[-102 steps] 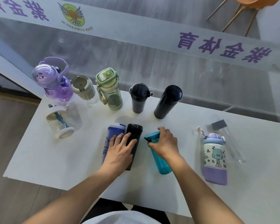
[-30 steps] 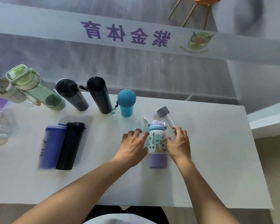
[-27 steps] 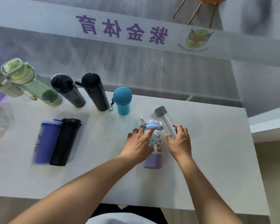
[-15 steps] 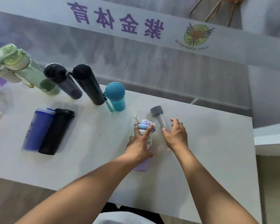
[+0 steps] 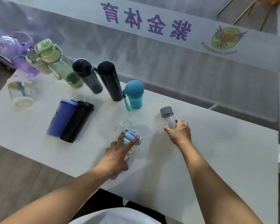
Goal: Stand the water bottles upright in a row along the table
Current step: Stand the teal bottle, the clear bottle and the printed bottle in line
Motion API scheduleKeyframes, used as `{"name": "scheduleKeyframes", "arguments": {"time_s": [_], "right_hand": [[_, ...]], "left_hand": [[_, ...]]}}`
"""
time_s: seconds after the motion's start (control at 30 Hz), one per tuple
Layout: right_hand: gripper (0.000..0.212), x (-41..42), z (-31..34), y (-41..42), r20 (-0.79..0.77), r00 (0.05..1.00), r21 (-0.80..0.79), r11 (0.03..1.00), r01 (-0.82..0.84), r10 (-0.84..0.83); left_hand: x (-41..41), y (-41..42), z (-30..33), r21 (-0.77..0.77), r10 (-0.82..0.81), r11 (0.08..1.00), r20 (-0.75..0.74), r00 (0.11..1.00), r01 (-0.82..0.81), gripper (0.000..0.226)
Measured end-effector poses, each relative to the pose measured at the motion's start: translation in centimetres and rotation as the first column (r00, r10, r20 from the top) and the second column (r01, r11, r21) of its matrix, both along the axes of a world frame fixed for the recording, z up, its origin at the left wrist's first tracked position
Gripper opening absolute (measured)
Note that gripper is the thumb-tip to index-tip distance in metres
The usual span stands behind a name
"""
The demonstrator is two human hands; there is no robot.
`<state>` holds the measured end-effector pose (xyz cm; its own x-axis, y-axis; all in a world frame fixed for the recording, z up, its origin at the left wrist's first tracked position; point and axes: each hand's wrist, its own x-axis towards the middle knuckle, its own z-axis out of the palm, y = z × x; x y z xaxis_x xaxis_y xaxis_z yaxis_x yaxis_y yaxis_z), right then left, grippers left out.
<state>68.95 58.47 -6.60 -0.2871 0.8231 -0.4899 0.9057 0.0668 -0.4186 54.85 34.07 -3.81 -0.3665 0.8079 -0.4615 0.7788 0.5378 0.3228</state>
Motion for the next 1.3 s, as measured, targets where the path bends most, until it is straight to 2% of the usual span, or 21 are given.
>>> {"name": "scheduleKeyframes", "arguments": {"time_s": [0.1, 0.2, 0.33, 0.47, 0.97, 1.3], "right_hand": [[0.069, -1.4, 0.9, 0.0, -0.182, 0.981, -0.017, 0.998, 0.059, -0.061], [0.062, -3.1, 2.3, -0.2, -0.412, 0.903, -0.039, 0.992, 0.118, -0.124], [0.062, -5.4, 3.8, -0.6, -0.549, 0.824, 0.007, 0.985, 0.170, -0.139], [0.074, -6.4, 3.6, -1.1, -0.571, 0.809, 0.028, 0.982, 0.189, -0.140], [0.067, -7.1, 2.9, -0.9, -0.504, 0.862, 0.164, 0.974, 0.155, -0.052], [0.074, -6.8, 2.5, -1.3, -0.483, 0.875, 0.200, 0.967, 0.155, -0.041]], "left_hand": [[-1.4, -1.1, 0.2, -0.011, 0.010, 1.000, 0.011, 1.000, -0.010, 0.105], [-2.3, -1.6, 0.4, -0.016, 0.036, 0.999, 0.029, 0.999, -0.035, 0.104], [-2.5, -1.8, 0.1, -0.020, 0.029, 0.999, 0.027, 0.999, -0.028, 0.105], [-2.3, -1.8, -0.2, -0.024, 0.021, 0.999, 0.011, 1.000, -0.020, 0.103], [-2.3, -1.9, -0.2, 0.005, -0.025, 1.000, -0.016, 1.000, 0.025, 0.104], [-2.2, -2.2, -0.8, -0.009, -0.027, 1.000, -0.030, 0.999, 0.027, 0.106]]}}
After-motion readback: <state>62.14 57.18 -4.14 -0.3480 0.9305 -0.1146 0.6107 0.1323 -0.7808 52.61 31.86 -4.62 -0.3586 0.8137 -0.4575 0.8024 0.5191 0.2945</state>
